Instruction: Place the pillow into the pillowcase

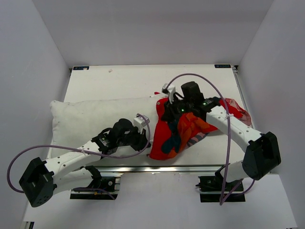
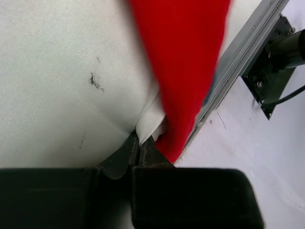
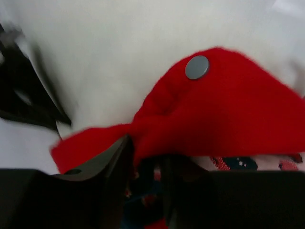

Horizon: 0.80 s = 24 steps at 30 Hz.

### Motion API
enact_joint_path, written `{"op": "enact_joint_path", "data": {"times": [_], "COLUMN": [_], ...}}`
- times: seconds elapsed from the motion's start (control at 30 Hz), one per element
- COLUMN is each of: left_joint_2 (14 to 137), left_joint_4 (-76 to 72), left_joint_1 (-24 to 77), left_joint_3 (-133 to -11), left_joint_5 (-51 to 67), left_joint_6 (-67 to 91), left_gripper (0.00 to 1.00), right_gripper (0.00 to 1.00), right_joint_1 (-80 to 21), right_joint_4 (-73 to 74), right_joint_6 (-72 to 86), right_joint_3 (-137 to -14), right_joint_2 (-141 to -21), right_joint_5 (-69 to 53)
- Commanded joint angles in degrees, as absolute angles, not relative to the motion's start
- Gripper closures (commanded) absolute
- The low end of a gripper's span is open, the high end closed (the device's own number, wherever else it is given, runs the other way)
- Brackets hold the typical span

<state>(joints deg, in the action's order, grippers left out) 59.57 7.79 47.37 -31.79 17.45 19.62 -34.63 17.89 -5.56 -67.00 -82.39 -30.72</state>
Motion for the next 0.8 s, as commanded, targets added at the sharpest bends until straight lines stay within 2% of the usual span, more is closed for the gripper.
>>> {"op": "enact_joint_path", "data": {"times": [0.0, 0.03, 0.07, 0.1, 0.17, 0.23, 0.43, 0.57, 0.7, 0.77], "left_joint_2": [57.5, 57.2, 57.0, 56.8, 56.2, 55.5, 57.5, 66.1, 77.2, 82.5], "left_joint_4": [17.6, 18.7, 20.0, 21.3, 25.6, 29.3, 33.9, 31.2, 27.3, 28.4], "left_joint_1": [48.3, 48.3, 48.3, 48.3, 48.3, 48.3, 48.3, 46.6, 38.1, 35.7], "left_joint_3": [-35.1, -36.3, -37.7, -39.2, -44.5, -50.4, -62.8, -68.5, -75.2, -79.5], "left_joint_5": [17.3, 16.2, 13.8, 12.7, 8.2, 4.9, -9.9, -17.0, -12.9, -6.8], "left_joint_6": [20.1, 20.1, 20.0, 19.2, 18.4, 16.8, 11.8, 7.0, 5.0, 4.5], "left_gripper": [0.89, 0.82, 0.74, 0.55, 0.41, 0.27, 0.2, 0.17, 0.16, 0.15], "right_gripper": [0.61, 0.56, 0.44, 0.39, 0.33, 0.32, 0.32, 0.33, 0.33, 0.33], "right_joint_1": [-34.5, -34.5, -34.5, -34.5, -34.4, -34.0, -30.4, -26.1, -22.9, -21.5], "right_joint_4": [28.9, 29.6, 30.4, 30.6, 30.9, 31.6, 34.0, 32.6, 31.4, 30.8], "right_joint_6": [-13.9, -14.2, -14.3, -14.2, -14.7, -15.1, -14.7, -12.6, -9.8, -9.1], "right_joint_3": [-63.5, -62.5, -62.0, -61.4, -60.5, -60.3, -64.6, -66.7, -68.0, -68.6], "right_joint_2": [-78.5, -77.9, -76.9, -76.5, -75.3, -74.6, -73.1, -72.5, -72.5, -72.6], "right_joint_5": [-30.0, -30.0, -30.0, -29.7, -29.5, -29.2, -28.7, -28.0, -28.3, -28.4]}}
